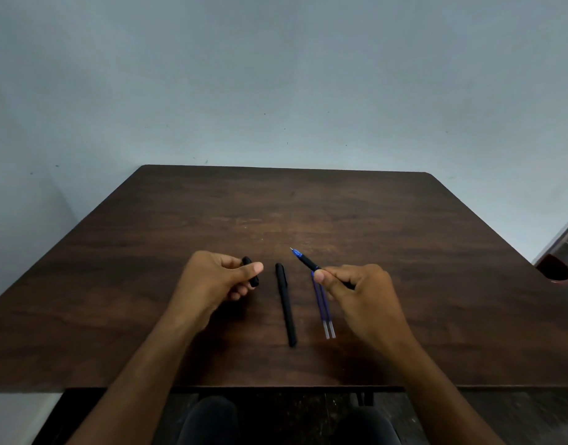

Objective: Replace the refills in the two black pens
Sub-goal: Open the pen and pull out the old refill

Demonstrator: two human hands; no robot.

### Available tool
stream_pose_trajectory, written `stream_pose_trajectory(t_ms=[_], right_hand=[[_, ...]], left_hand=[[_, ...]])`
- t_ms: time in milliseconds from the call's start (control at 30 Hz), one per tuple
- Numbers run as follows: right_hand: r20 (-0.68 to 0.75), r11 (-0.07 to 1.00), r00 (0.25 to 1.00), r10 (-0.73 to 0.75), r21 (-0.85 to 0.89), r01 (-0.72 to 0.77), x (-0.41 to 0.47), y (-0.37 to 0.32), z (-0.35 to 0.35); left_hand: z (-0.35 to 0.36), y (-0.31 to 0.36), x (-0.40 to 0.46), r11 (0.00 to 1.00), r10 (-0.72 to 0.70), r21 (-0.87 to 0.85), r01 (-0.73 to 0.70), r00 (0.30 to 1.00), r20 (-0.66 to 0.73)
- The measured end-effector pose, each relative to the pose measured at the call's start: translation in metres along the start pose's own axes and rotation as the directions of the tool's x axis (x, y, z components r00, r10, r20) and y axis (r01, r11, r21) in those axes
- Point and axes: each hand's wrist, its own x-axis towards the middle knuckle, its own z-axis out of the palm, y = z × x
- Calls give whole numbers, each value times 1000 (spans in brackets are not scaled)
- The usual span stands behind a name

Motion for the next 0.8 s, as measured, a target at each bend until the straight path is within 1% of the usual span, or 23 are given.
stream_pose_trajectory(t_ms=[67, 133, 200, 367, 667, 800], right_hand=[[-2, 1000, 1000, 2, 13, -2, 0, 1, 3], [16, 999, 1000, 16, 29, -16, -2, 1, 7], [35, 998, 999, 38, 44, -39, -4, 0, 10], [22, 986, 995, 98, 135, -100, -8, 0, 12], [26, 977, 989, 146, 152, -148, -11, 2, 13], [52, 975, 987, 153, 158, -159, -13, 1, 14]], left_hand=[[5, -3, 6, 982, 59, 180, -47, 996, -60], [9, -5, 11, 941, 137, 327, -93, 984, -115], [13, -7, 13, 907, 196, 402, -124, 970, -145], [17, -11, 13, 890, 272, 414, -190, 951, -147], [16, -19, 16, 875, 294, 435, -212, 947, -131], [16, -14, 10, 869, 296, 449, -207, 945, -138]])
